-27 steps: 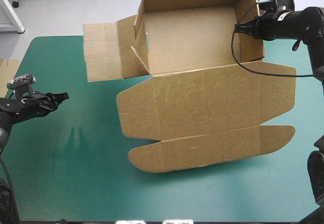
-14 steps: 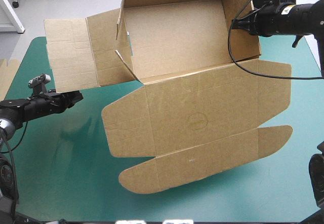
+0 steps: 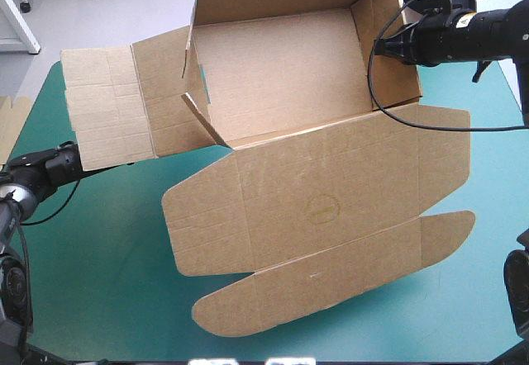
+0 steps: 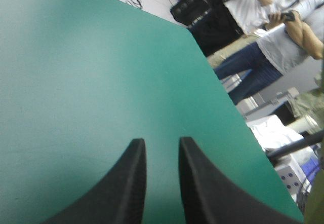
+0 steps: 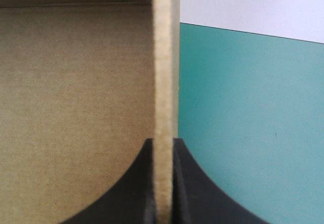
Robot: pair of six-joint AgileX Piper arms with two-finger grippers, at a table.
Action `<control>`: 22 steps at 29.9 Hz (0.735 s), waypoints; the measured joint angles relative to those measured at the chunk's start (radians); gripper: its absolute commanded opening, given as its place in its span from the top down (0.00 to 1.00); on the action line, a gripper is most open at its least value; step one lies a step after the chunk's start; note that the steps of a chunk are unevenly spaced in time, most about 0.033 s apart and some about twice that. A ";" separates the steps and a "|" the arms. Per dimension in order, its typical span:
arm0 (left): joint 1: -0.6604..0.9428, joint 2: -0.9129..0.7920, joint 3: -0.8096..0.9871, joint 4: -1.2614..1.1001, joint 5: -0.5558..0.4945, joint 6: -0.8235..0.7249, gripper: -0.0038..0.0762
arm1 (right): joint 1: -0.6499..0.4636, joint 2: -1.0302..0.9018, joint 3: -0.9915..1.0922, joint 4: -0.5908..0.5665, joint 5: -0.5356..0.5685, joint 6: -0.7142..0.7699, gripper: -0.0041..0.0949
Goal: Fold the box
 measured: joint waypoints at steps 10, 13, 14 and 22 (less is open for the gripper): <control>-0.066 0.002 -0.079 -0.033 0.023 -0.073 0.64 | 0.000 0.046 0.086 -0.095 -0.024 -0.008 0.97; -0.075 0.003 -0.093 -0.061 0.023 -0.096 0.52 | 0.000 0.057 0.100 -0.106 -0.024 -0.008 0.97; -0.079 0.003 -0.095 -0.076 0.025 -0.103 0.50 | 0.000 0.060 0.101 -0.108 -0.025 -0.008 0.97; -0.112 0.003 -0.110 -0.114 0.025 -0.137 0.48 | 0.000 0.065 0.101 -0.115 -0.048 -0.012 0.97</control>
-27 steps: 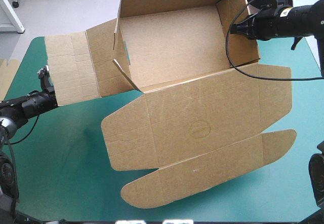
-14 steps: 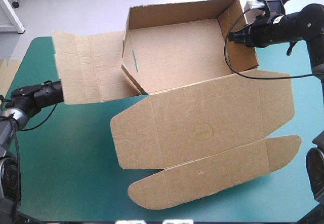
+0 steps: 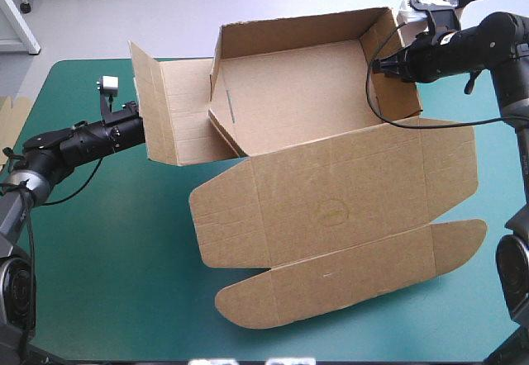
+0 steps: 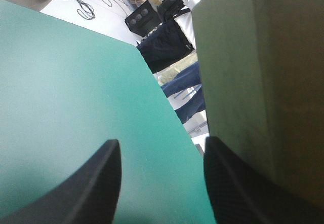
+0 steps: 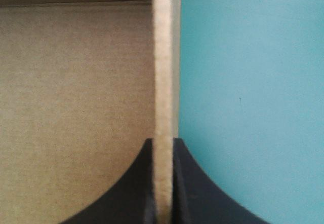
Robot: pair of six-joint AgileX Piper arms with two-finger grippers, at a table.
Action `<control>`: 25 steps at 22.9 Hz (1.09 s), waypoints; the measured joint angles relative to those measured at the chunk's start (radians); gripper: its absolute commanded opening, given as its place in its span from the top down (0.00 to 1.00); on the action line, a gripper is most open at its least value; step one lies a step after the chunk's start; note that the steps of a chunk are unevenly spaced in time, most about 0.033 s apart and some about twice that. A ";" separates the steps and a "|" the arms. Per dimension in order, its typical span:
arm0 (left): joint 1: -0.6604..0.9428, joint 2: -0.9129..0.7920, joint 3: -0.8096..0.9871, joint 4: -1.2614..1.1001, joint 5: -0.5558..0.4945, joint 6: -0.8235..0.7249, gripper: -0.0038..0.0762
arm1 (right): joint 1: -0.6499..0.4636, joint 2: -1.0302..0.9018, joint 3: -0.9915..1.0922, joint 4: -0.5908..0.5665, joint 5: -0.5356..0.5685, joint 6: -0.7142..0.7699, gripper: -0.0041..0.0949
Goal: Fold the box
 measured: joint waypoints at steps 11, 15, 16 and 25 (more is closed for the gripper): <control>-0.068 0.001 -0.102 -0.004 0.000 -0.042 0.48 | 0.000 0.030 0.000 -0.034 -0.009 0.004 0.97; -0.103 0.005 -0.145 -0.005 0.011 -0.072 0.48 | 0.000 0.047 0.000 -0.059 -0.031 0.004 0.97; -0.103 0.010 -0.147 -0.005 0.011 -0.079 0.48 | 0.000 0.049 0.000 -0.057 -0.032 0.005 0.97; -0.155 0.015 -0.247 0.054 0.011 -0.167 0.40 | 0.000 0.052 0.000 -0.048 -0.045 0.008 0.97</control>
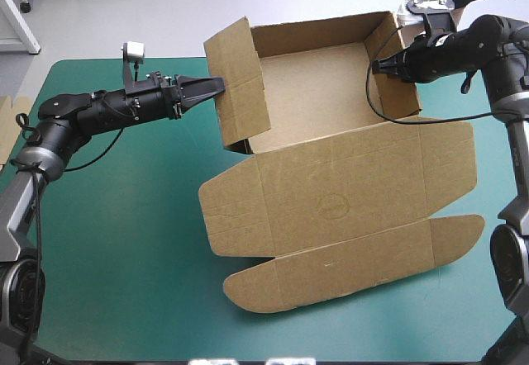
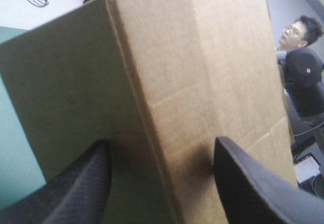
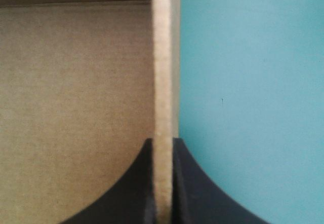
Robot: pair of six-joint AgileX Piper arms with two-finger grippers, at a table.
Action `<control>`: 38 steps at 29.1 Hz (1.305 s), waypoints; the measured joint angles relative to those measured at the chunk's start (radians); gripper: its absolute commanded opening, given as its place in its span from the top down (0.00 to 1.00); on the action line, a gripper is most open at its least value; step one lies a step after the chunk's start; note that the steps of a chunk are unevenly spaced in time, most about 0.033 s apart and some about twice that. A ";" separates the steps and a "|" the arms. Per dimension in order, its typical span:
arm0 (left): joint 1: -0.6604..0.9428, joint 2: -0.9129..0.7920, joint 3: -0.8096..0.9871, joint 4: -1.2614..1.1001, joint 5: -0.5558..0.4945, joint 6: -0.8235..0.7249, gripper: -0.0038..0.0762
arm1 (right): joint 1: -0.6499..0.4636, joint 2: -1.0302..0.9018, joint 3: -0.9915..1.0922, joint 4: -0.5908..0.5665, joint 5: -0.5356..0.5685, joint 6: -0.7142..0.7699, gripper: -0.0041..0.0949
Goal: Fold the box
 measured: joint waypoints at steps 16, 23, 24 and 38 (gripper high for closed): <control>-0.034 0.000 -0.105 0.202 -0.037 -0.168 0.40 | 0.000 0.000 0.000 -0.002 0.000 0.049 0.97; -0.034 0.001 -0.156 0.271 -0.058 -0.244 0.40 | 0.000 0.014 0.000 -0.003 0.010 0.082 0.97; -0.034 0.001 -0.167 0.290 -0.062 -0.259 0.40 | 0.000 0.020 0.000 -0.003 0.015 0.087 0.97; -0.084 0.034 -0.264 0.432 -0.093 -0.381 0.40 | 0.033 0.044 0.000 -0.012 0.014 0.123 0.97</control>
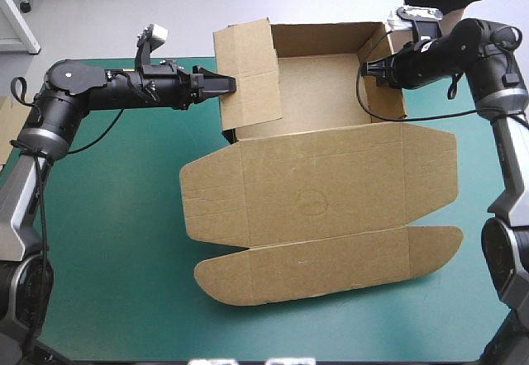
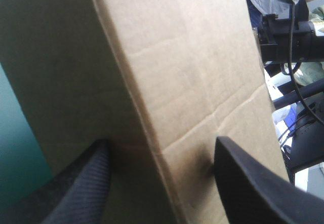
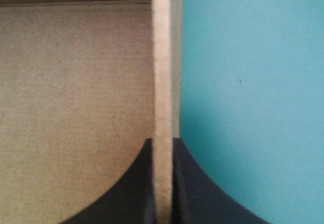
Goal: Fold the box
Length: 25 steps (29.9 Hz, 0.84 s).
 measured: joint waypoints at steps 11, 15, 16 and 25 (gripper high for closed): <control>-0.029 0.023 -0.090 0.202 -0.002 -0.134 0.41 | 0.013 0.006 0.000 -0.059 0.009 0.052 0.97; -0.030 0.038 -0.097 0.218 -0.004 -0.162 0.41 | 0.038 0.006 0.000 -0.084 0.009 0.077 0.96; -0.030 0.041 -0.098 0.221 -0.004 -0.167 0.41 | 0.047 0.007 0.000 -0.087 0.009 0.085 0.96; -0.081 0.080 -0.141 0.311 -0.008 -0.230 0.42 | 0.082 0.037 0.000 -0.093 0.016 0.109 0.96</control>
